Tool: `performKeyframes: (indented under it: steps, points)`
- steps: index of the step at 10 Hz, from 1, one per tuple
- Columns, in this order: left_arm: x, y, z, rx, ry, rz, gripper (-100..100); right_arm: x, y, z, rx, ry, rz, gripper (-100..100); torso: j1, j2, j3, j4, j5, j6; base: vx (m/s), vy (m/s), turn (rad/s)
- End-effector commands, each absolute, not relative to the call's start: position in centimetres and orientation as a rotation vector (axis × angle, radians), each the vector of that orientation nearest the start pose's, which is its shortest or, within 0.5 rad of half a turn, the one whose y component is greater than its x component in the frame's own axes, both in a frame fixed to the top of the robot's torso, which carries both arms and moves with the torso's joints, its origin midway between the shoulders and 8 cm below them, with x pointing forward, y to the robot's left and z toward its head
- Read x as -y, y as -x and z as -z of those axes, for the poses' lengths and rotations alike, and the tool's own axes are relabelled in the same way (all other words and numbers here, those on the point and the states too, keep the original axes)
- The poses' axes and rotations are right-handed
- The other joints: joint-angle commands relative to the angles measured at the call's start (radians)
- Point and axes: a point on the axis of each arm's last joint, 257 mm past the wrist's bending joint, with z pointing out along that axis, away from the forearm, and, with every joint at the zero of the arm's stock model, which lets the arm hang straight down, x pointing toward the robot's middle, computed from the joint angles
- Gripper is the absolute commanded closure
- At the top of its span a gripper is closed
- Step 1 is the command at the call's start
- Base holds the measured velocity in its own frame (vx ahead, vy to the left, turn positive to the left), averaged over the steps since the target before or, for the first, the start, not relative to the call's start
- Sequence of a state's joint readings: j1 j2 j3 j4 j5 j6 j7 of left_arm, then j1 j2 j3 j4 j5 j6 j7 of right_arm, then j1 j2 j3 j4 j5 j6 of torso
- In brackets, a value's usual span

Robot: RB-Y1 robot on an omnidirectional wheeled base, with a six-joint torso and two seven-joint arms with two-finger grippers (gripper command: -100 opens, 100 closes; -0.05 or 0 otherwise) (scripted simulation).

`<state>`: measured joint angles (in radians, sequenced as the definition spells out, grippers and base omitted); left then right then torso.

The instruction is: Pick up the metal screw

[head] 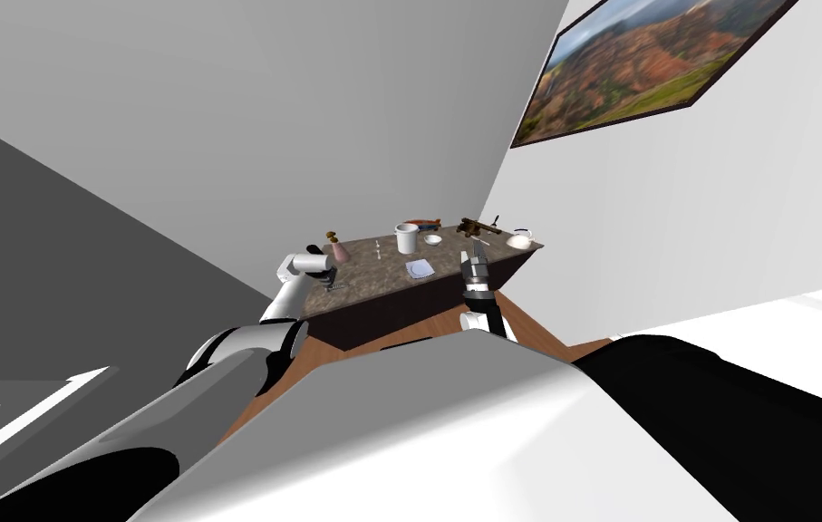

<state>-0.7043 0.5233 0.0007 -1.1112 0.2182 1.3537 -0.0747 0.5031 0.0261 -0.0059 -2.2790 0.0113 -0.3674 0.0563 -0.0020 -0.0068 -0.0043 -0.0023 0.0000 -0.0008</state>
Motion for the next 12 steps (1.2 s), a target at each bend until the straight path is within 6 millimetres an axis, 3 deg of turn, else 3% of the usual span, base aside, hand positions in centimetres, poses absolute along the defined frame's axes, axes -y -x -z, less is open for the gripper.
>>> performKeyframes:
  steps: [1, 9, 11, 12]
  points:
    - [-40.8, -56.2, 26.1, -1.923, 1.803, 0.145, -100, 28.8, -36.4, 0.3, -0.704, -0.757, -1.204, 0, 0.0, 0.0, 0.0, 0.0, 0.0, 0.0, 0.09, -0.027, 0.021]
    - [-39.9, -52.5, 28.3, -2.007, 1.935, 0.093, -100, 28.8, -36.4, 0.3, -0.704, -0.756, -1.204, 0, 0.002, 0.002, 0.001, 0.0, 0.0, 0.0, 0.061, -0.02, 0.018]
    - [-39.3, -50.8, 30.1, -2.069, 1.958, 0.085, -100, 28.8, -36.4, 0.3, -0.704, -0.756, -1.204, 0, 0.003, 0.002, 0.001, 0.0, 0.001, 0.0, 0.065, 0.009, 0.016]
    - [-39.7, -51.3, 29.5, -2.046, 1.955, 0.088, -100, 28.8, -36.4, 0.3, -0.704, -0.756, -1.203, 0, 0.004, 0.001, 0.0, 0.0, 0.001, 0.0, 0.034, 0.008, 0.003]
